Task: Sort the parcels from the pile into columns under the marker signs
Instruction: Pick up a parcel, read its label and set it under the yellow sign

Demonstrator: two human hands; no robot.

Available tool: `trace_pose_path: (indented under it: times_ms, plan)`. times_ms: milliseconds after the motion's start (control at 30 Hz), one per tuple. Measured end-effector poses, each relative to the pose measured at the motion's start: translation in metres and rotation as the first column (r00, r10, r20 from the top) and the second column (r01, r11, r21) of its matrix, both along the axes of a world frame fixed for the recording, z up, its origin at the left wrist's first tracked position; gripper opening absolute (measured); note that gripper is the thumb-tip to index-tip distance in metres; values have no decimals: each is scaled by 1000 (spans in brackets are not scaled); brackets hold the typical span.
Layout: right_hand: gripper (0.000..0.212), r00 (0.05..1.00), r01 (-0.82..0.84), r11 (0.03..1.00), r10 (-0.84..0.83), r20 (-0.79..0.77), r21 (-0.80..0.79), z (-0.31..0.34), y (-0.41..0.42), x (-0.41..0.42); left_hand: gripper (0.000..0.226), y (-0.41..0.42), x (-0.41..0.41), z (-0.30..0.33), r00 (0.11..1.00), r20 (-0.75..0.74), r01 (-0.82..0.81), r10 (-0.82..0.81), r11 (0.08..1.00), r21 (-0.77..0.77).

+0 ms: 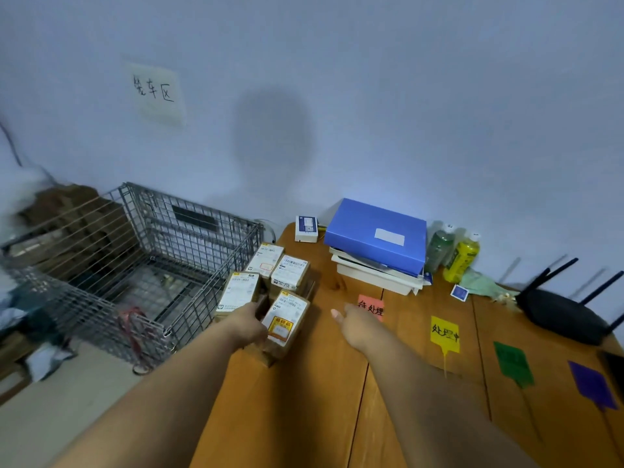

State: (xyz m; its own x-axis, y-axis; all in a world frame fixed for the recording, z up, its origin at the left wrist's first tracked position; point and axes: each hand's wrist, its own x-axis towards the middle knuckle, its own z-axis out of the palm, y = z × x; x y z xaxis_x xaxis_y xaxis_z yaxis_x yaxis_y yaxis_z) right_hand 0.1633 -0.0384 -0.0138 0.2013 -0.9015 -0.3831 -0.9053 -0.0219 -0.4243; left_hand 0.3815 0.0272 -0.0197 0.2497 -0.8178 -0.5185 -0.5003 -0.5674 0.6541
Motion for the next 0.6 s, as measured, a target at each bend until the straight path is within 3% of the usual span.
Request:
trace_pose_path:
  times_ms: [100,233,433,600]
  plan:
    - [77,999,-25,994,22,23,109,-20,3,20,51,-5,7,-21,999,-8,44,-44,999,21]
    - [93,997,14,972,-32,71,235,-50,3,45,44,-16,11,-40,996,16,82,-83,995,62]
    - [77,987,40,928,-94,130,369,-97,-2,80,51,-34,13,-59,970,148,185,-195,980,76]
    - [78,964,95,913,-184,194,397,-118,-8,101,72,-46,20,-76,981,68,174,-179,982,72]
